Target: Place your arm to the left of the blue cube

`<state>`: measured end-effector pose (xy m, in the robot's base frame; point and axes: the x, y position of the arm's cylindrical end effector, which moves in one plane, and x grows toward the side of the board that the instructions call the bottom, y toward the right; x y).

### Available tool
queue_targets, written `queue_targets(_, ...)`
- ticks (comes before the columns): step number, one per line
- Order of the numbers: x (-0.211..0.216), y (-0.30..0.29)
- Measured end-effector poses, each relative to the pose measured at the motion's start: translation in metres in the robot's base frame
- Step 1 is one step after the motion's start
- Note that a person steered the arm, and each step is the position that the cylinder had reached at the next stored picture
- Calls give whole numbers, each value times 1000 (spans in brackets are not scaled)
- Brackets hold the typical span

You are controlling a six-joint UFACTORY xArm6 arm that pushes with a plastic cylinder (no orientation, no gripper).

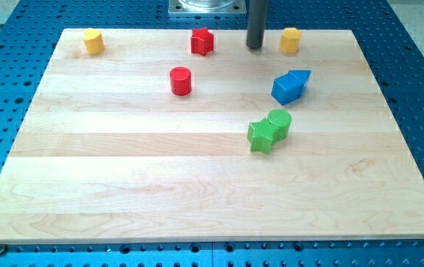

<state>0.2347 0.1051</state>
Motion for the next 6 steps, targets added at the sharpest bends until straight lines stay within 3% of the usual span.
queue_targets(1,0,34)
queue_targets(2,-3,31)
queue_targets(4,95,-42)
queue_targets(6,100,-45)
